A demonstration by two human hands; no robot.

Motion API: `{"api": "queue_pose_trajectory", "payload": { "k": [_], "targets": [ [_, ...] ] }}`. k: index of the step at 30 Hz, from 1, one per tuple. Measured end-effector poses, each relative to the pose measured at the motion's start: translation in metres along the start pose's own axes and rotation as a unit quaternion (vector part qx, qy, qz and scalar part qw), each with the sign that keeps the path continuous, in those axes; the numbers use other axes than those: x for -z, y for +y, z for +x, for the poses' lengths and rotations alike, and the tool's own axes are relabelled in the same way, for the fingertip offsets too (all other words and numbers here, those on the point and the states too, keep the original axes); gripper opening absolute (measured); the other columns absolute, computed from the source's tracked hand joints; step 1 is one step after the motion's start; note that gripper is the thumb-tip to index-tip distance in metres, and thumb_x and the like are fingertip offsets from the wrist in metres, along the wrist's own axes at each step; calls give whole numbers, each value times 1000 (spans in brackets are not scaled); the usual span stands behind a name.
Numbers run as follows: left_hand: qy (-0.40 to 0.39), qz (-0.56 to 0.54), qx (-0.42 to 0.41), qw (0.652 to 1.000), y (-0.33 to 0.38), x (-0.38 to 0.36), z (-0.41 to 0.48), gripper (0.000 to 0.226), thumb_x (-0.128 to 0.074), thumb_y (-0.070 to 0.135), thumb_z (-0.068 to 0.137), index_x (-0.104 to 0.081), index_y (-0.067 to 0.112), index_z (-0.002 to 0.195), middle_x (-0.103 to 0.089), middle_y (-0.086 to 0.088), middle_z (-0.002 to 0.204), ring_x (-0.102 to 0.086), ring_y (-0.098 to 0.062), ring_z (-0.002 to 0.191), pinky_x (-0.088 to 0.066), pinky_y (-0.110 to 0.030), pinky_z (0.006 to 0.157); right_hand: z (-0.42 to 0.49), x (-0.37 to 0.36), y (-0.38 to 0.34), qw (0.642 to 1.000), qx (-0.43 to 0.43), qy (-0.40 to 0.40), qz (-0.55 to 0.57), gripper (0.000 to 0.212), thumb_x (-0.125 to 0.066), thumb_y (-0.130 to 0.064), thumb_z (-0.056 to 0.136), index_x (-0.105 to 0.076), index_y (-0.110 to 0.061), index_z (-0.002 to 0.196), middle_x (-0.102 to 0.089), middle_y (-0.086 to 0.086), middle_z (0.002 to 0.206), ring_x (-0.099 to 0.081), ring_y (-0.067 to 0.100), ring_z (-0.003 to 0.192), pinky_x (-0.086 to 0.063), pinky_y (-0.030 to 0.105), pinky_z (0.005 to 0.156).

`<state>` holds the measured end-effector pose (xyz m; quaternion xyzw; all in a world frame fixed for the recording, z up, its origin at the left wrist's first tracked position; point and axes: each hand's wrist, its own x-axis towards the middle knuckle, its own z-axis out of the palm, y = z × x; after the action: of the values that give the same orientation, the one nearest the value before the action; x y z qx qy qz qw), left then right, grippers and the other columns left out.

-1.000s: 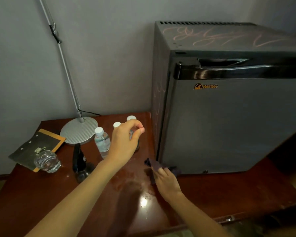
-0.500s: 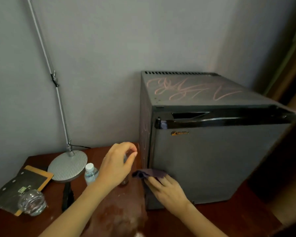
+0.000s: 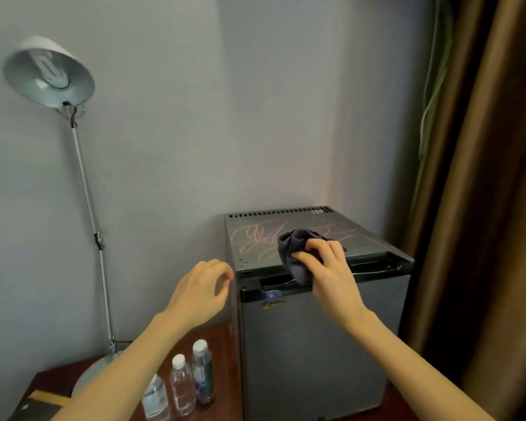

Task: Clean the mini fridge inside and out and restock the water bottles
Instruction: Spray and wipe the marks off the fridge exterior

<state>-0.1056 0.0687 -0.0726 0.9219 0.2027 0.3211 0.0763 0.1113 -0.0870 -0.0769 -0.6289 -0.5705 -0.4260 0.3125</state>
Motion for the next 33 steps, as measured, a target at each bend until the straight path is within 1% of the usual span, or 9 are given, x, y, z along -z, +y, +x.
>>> {"api": "queue_pose_trajectory", "payload": {
  "k": [3, 7, 13, 18, 22, 24, 27, 31, 33],
  "targets": [
    [-12, 2, -16, 1000, 13, -7, 13, 10, -54, 15, 86, -59, 22, 92, -59, 8, 94, -53, -16, 89, -48, -36, 75, 2, 13, 28, 998, -45, -34, -6, 45, -68, 13, 61, -69, -4, 102, -59, 16, 114, -42, 28, 104, -53, 39, 77],
    [-18, -1, -19, 1000, 20, -20, 30, 10, -56, 16, 87, -57, 25, 89, -56, 12, 90, -52, -12, 86, -46, -27, 71, -14, 25, 78, 994, -81, -59, -31, 52, -71, 17, 55, -70, -5, 102, -58, 15, 114, -43, 29, 103, -54, 40, 79],
    [-1, 0, -1, 1000, 45, -49, 61, 9, -56, 15, 88, -58, 23, 87, -57, 12, 90, -52, -11, 88, -45, -28, 72, -34, 33, 158, 986, -138, -83, -41, 49, -65, 20, 62, -70, -8, 102, -57, 12, 113, -44, 27, 100, -51, 38, 82],
    [22, -11, -11, 1000, 82, -80, 91, 8, -57, 13, 88, -59, 20, 89, -56, 10, 91, -50, -12, 87, -42, -25, 74, -31, 29, 192, 985, -152, -79, 33, 45, -60, 20, 71, -70, -8, 104, -55, 9, 112, -46, 25, 99, -46, 28, 84],
    [26, -11, -7, 1000, 108, -105, 107, 8, -56, 12, 88, -60, 19, 90, -55, 10, 91, -49, -12, 88, -42, -26, 72, -51, 21, 191, 987, -96, -105, 76, 48, -61, 15, 67, -69, -13, 104, -55, 7, 109, -42, 19, 98, -31, 16, 88],
    [31, -14, -4, 999, 119, -116, 112, 9, -57, 11, 87, -60, 19, 91, -56, 9, 91, -50, -12, 89, -45, -28, 74, -64, 13, 182, 987, -77, -113, 90, 46, -62, 9, 66, -69, -14, 105, -56, 8, 109, -42, 20, 98, -30, 20, 89],
    [36, -4, -2, 999, 130, -129, 113, 11, -58, 10, 85, -60, 19, 90, -56, 9, 90, -49, -12, 87, -46, -30, 74, -72, 2, 167, 982, -103, -105, 116, 42, -61, 1, 70, -67, -13, 109, -56, 9, 112, -41, 19, 100, -30, 21, 90],
    [45, 27, 2, 999, 137, -138, 109, 12, -57, 7, 82, -60, 16, 88, -57, 4, 87, -49, -17, 83, -45, -33, 72, -65, -11, 127, 984, -53, -99, 137, 38, -45, -13, 79, -65, -12, 112, -57, 11, 111, -47, 25, 94, -38, 30, 84],
    [60, 40, 7, 997, 141, -138, 105, 12, -52, 5, 81, -60, 13, 85, -58, 1, 84, -50, -19, 78, -42, -31, 68, -61, -17, 110, 984, -32, -102, 145, 38, -52, -11, 77, -63, -13, 113, -58, 12, 111, -51, 29, 92, -49, 35, 77]
  ]
}}
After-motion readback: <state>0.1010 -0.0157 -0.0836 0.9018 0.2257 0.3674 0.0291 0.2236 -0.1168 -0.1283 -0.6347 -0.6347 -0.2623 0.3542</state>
